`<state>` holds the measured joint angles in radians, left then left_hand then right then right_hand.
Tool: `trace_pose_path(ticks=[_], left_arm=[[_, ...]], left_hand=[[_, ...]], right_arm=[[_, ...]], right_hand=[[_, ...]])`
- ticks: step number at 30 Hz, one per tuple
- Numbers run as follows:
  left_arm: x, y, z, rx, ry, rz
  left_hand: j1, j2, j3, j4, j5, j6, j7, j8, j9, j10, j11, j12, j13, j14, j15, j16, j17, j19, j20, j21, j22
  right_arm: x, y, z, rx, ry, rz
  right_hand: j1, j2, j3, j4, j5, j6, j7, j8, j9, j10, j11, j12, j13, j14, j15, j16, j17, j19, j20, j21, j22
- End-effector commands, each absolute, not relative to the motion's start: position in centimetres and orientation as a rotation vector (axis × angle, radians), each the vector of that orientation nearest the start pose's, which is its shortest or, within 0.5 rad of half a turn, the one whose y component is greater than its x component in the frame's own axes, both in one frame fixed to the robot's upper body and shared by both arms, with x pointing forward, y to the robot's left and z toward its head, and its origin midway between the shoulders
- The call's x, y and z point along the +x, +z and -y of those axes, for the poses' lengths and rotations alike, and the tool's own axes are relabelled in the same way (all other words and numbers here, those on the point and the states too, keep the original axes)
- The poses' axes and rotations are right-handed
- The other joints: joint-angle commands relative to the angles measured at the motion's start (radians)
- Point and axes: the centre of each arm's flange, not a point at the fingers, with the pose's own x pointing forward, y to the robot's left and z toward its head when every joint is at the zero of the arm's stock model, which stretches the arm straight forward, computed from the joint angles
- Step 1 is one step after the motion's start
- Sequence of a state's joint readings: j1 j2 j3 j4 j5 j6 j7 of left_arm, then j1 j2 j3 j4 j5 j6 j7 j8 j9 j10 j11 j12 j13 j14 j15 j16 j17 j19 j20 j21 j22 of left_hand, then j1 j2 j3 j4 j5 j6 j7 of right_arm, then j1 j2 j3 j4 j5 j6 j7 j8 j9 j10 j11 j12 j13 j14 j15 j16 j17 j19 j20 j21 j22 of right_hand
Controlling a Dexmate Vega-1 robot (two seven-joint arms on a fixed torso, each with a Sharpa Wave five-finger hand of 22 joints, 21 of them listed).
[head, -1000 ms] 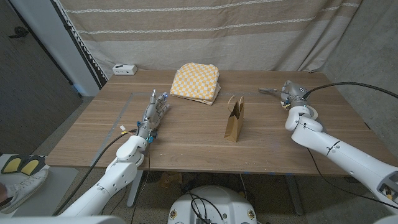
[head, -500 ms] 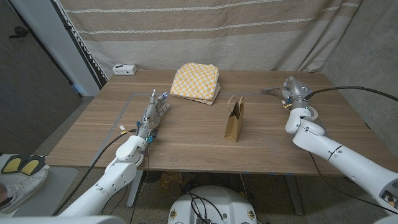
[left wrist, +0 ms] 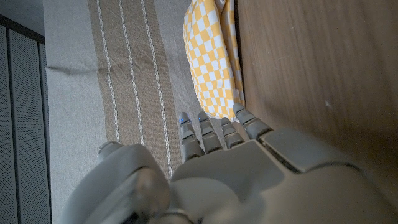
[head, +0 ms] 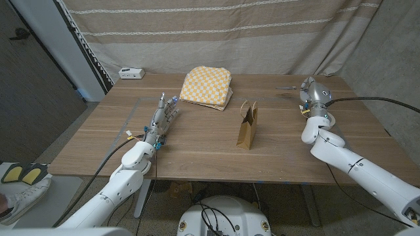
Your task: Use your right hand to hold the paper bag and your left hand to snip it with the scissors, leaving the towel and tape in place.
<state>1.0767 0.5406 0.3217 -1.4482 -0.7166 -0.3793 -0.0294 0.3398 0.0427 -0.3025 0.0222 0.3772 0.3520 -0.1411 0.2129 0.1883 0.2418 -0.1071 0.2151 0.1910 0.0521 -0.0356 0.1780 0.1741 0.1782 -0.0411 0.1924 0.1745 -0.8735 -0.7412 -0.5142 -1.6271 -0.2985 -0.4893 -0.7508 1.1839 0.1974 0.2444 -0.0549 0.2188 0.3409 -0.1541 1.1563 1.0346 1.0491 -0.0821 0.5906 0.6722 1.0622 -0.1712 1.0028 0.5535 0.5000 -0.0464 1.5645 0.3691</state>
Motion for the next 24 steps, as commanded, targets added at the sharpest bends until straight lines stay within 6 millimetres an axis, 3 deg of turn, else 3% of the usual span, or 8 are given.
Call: trace_pose_path(ticks=[1, 11, 22, 24], left_arm=[[60.5, -9.1, -29.5, -0.131, -0.232, 0.595], [60.2, -8.6, -29.7, -0.129, -0.215, 0.598], [60.1, -8.1, -27.5, -0.134, -0.202, 0.607], [60.0, -8.0, -27.2, -0.138, -0.200, 0.609]], left_hand=[[-0.011, -0.001, -0.001, 0.005, -0.003, 0.003, -0.001, -0.003, 0.004, 0.010, -0.001, 0.002, 0.001, 0.011, -0.128, 0.004, 0.002, 0.000, -0.115, 0.004, 0.004], [-0.011, -0.001, -0.001, 0.005, -0.004, 0.004, 0.000, -0.004, 0.004, 0.008, 0.000, 0.001, 0.001, 0.011, -0.128, 0.004, 0.002, 0.000, -0.115, 0.004, 0.004], [-0.012, -0.001, -0.001, 0.005, -0.005, 0.007, 0.003, -0.004, 0.004, 0.012, 0.000, 0.002, 0.001, 0.013, -0.131, 0.005, 0.002, 0.001, -0.115, 0.004, 0.003], [-0.012, -0.001, -0.001, 0.006, -0.006, 0.049, 0.014, 0.010, 0.004, 0.027, 0.001, 0.007, 0.002, 0.021, -0.133, 0.007, 0.002, 0.002, -0.117, 0.004, 0.003]], right_arm=[[58.7, 0.0, 34.9, -0.993, -0.760, 0.646], [57.9, 1.0, 34.6, -0.970, -0.728, 0.699], [56.4, 1.5, 36.1, -0.918, -0.691, 0.760], [56.0, 1.6, 36.4, -0.913, -0.689, 0.772]], right_hand=[[-0.004, -0.002, 0.003, 0.005, 0.013, -0.002, -0.008, -0.002, -0.002, 0.061, -0.051, -0.007, 0.002, -0.018, -0.055, 0.000, 0.004, -0.007, -0.159, 0.005, 0.004], [-0.008, -0.001, 0.002, 0.010, 0.019, -0.009, -0.018, 0.003, -0.008, 0.051, -0.059, -0.011, 0.008, -0.030, -0.055, -0.005, 0.002, -0.018, -0.159, 0.005, 0.006], [-0.010, -0.001, 0.000, 0.013, 0.022, -0.019, -0.021, 0.010, -0.009, 0.043, -0.062, -0.009, 0.021, -0.035, -0.055, -0.001, 0.010, -0.029, -0.159, 0.005, 0.008], [-0.010, -0.001, 0.000, 0.013, 0.022, -0.019, -0.021, 0.009, -0.012, 0.044, -0.061, -0.010, 0.018, -0.039, -0.054, -0.003, 0.008, -0.031, -0.159, 0.005, 0.008]])
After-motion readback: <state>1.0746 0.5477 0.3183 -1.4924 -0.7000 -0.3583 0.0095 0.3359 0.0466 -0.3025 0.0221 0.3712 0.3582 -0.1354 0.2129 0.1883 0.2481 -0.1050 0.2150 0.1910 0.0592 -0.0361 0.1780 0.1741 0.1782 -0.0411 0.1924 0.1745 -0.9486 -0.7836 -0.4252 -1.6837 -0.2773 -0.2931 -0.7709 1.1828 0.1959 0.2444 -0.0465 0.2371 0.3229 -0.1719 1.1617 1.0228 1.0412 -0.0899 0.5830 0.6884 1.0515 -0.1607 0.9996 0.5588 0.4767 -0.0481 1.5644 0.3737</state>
